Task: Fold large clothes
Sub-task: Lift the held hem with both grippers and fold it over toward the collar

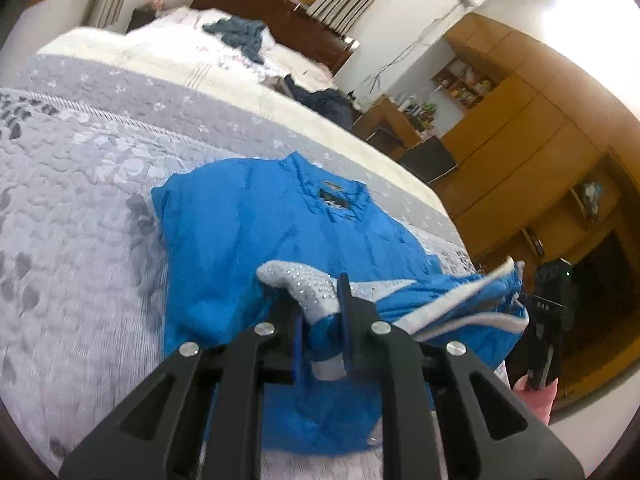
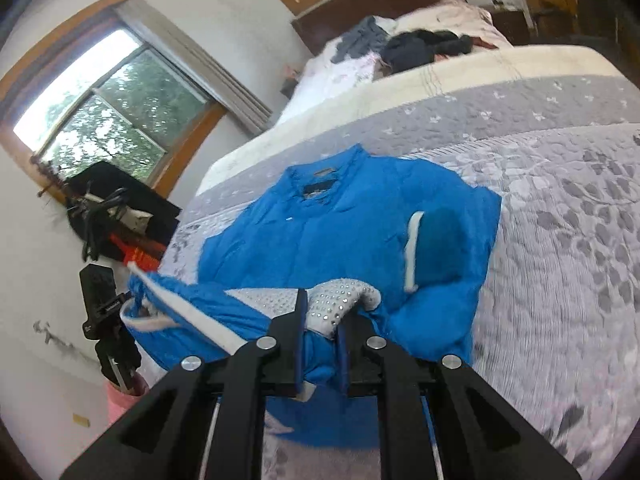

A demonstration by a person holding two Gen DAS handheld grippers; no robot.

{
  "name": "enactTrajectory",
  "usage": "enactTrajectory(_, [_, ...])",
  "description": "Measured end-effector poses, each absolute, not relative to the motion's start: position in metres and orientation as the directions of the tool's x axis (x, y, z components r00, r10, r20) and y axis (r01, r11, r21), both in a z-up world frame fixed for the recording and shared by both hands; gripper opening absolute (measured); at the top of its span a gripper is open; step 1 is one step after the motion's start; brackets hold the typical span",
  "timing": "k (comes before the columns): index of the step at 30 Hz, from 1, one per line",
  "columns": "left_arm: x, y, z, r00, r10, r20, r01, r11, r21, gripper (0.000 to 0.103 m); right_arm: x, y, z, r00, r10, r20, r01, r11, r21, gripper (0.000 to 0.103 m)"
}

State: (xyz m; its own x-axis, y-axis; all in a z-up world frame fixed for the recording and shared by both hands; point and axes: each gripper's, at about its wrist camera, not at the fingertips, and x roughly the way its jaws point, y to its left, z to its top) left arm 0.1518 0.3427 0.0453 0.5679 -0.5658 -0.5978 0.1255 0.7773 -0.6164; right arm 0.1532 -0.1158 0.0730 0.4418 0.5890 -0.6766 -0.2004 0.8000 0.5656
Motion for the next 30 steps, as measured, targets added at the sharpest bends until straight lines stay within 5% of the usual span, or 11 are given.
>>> enactTrajectory(9, [0.232, 0.345, -0.008, 0.487, -0.534, -0.692, 0.004, 0.793, -0.609, 0.016, 0.225, -0.122, 0.023, 0.374, 0.532, -0.760, -0.069, 0.833, 0.549, 0.012])
enactTrajectory(16, [0.247, 0.355, -0.019, 0.465, -0.579, -0.670, -0.016, 0.751, -0.660, 0.018, 0.235, -0.122, 0.011, 0.361, 0.530, -0.767, -0.058, 0.834, 0.549, 0.014])
enactTrajectory(23, [0.211, 0.381, -0.003, 0.470, -0.670, -0.575, 0.032, 0.664, -0.747, 0.027, 0.207, -0.134, 0.031, 0.373, 0.596, -0.711, -0.119, 0.791, 0.601, 0.034])
enactTrajectory(26, [0.191, 0.394, 0.006, 0.500, -0.655, -0.567, 0.045, 0.673, -0.738, 0.040, 0.192, -0.140, 0.043, 0.417, 0.533, -0.736, -0.125, 0.836, 0.534, 0.071])
enactTrajectory(30, [0.175, 0.409, 0.023, 0.571, -0.582, -0.579, 0.077, 0.740, -0.668, 0.043, 0.177, -0.145, 0.058, 0.475, 0.471, -0.743, -0.157, 0.876, 0.456, 0.072])
